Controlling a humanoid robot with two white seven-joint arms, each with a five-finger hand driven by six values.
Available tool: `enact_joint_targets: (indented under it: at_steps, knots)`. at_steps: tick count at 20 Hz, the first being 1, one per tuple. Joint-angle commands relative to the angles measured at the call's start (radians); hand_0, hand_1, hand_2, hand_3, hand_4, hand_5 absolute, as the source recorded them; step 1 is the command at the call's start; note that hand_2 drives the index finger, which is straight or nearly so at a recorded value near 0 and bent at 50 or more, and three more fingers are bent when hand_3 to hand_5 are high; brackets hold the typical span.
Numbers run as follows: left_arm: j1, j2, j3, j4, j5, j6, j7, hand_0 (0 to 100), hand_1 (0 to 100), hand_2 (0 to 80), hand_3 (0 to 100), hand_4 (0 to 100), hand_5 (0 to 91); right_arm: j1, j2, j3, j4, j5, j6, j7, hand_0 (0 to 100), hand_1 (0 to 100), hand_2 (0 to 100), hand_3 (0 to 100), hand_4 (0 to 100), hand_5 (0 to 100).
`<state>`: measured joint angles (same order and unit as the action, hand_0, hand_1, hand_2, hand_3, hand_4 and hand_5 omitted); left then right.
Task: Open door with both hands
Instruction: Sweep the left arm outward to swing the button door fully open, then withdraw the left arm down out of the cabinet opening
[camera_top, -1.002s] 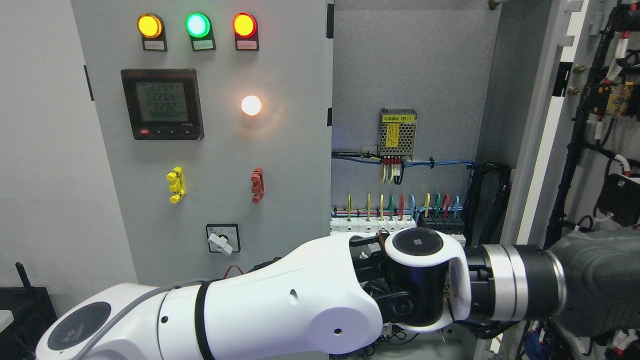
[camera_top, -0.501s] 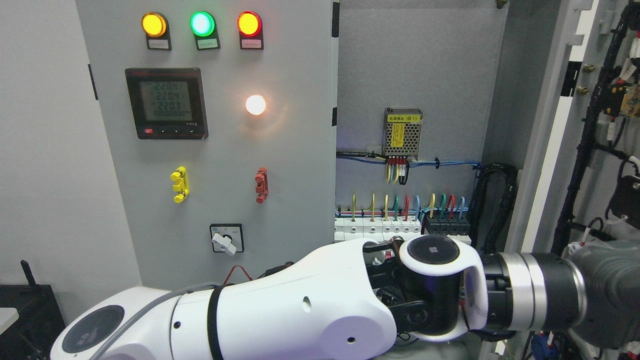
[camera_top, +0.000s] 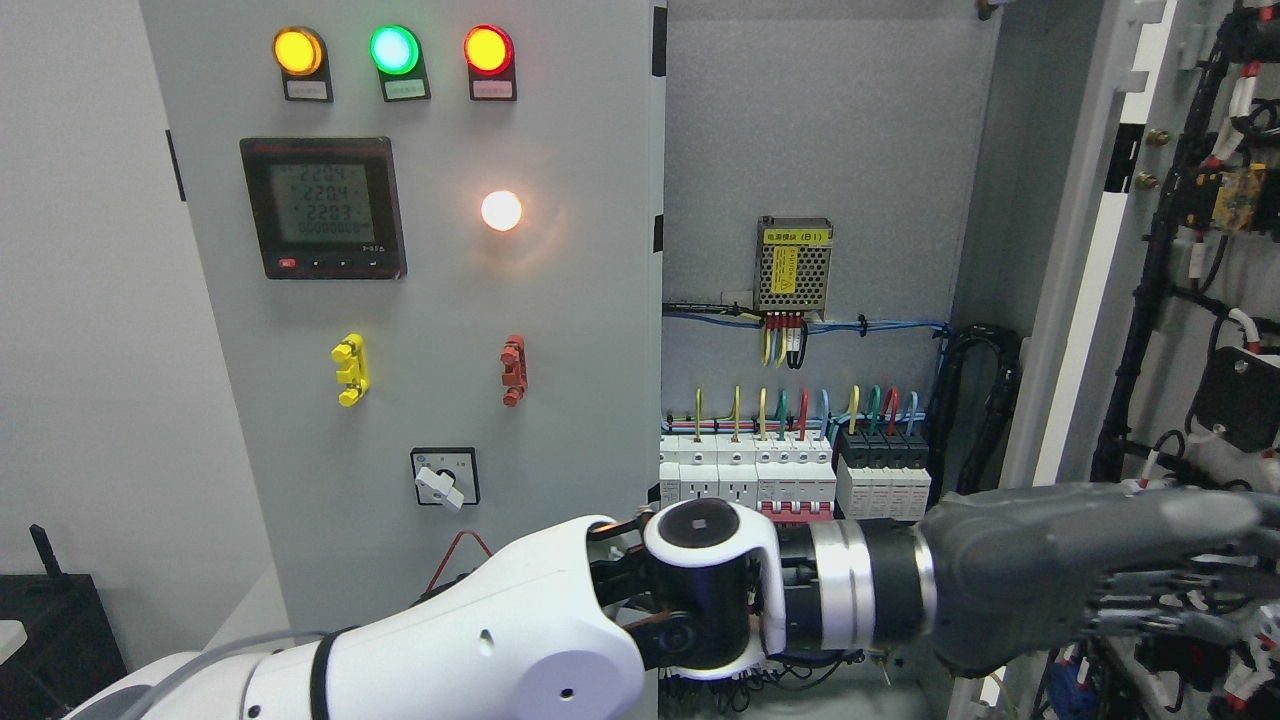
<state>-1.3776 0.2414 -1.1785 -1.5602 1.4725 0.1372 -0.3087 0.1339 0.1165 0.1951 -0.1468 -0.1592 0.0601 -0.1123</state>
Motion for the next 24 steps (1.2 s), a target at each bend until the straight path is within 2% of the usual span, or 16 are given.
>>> enact_joint_targets:
  at_steps: [1, 5, 7, 9, 11, 16, 19, 22, 24]
  knots:
    - [0.259, 0.394, 0.208, -0.124, -0.148, -0.002, -0.097, 12, 39, 0.0, 0, 0, 0.0, -0.002, 0.000, 0.000, -0.008, 0.000, 0.000, 0.000, 12, 39, 0, 0, 0, 0]
    - [0.624, 0.394, 0.526, -0.141, -0.433, -0.004, -0.249, 12, 39, 0.0, 0, 0, 0.0, -0.002, 0.000, 0.000, -0.008, -0.002, -0.002, 0.000, 12, 39, 0, 0, 0, 0]
    - [0.804, 0.386, 0.690, -0.149, -0.553, -0.004, -0.305, 12, 39, 0.0, 0, 0, 0.0, -0.002, 0.000, 0.000, -0.008, 0.000, -0.002, 0.000, 12, 39, 0, 0, 0, 0]
    - [0.960, 0.386, 0.828, -0.172, -0.615, -0.004, -0.334, 12, 39, 0.0, 0, 0, 0.0, -0.002, 0.000, 0.000, -0.010, 0.000, 0.000, 0.000, 12, 39, 0, 0, 0, 0]
    - [1.098, 0.385, 0.965, -0.173, -0.673, -0.007, -0.340, 12, 39, 0.0, 0, 0, 0.0, -0.004, 0.000, 0.000, -0.010, 0.000, 0.000, 0.000, 12, 39, 0, 0, 0, 0]
    - [1.363, 0.328, 1.215, -0.172, -0.828, -0.018, -0.339, 12, 39, 0.0, 0, 0, 0.0, -0.005, 0.000, 0.000, -0.010, 0.000, -0.002, 0.000, 12, 39, 0, 0, 0, 0]
    - [1.520, 0.305, 1.310, -0.167, -0.912, -0.031, -0.334, 12, 39, 0.0, 0, 0, 0.0, -0.005, 0.000, 0.000, -0.010, -0.002, -0.002, 0.000, 12, 39, 0, 0, 0, 0]
    - [1.688, 0.274, 1.390, -0.149, -0.965, -0.163, -0.325, 12, 39, 0.0, 0, 0, 0.0, -0.007, 0.000, 0.000, -0.010, -0.002, -0.002, 0.000, 12, 39, 0, 0, 0, 0]
    - [1.784, 0.244, 1.401, -0.132, -0.980, -0.255, -0.323, 12, 39, 0.0, 0, 0, 0.0, -0.007, 0.000, 0.000, -0.010, -0.003, 0.000, 0.000, 12, 39, 0, 0, 0, 0]
